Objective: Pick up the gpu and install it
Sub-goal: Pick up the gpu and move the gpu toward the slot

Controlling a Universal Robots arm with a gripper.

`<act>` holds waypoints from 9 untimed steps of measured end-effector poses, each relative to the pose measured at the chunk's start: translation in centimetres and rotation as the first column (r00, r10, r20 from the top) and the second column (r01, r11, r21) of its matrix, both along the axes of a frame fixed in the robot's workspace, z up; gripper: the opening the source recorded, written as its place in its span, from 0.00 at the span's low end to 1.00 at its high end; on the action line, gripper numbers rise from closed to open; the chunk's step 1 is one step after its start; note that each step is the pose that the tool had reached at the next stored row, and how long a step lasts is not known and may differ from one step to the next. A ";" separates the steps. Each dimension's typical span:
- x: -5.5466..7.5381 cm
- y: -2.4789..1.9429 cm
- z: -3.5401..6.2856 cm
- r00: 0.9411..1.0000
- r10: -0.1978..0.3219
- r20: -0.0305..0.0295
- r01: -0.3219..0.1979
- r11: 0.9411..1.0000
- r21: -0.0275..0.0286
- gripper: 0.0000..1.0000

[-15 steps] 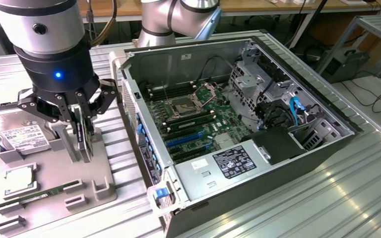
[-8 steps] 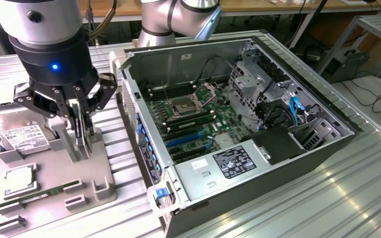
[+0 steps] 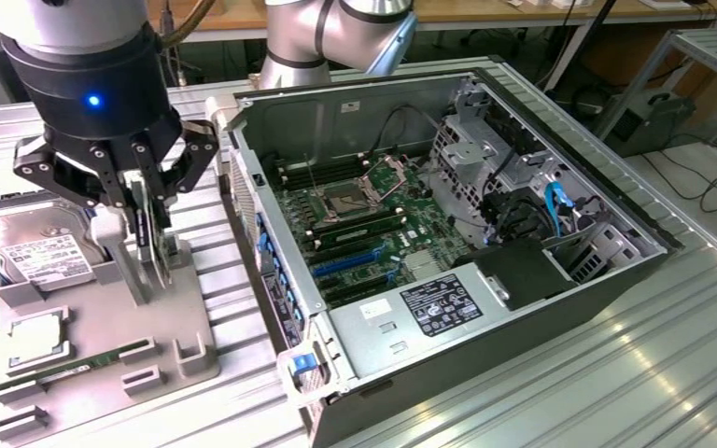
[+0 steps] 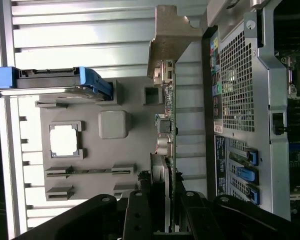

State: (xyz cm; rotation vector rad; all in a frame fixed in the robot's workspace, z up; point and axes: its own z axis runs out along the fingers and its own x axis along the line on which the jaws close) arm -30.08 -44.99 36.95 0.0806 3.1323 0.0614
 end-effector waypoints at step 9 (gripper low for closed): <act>0.0 0.00 1.96 1.000 0.000 0.000 0.000 1.000 0.000 0.27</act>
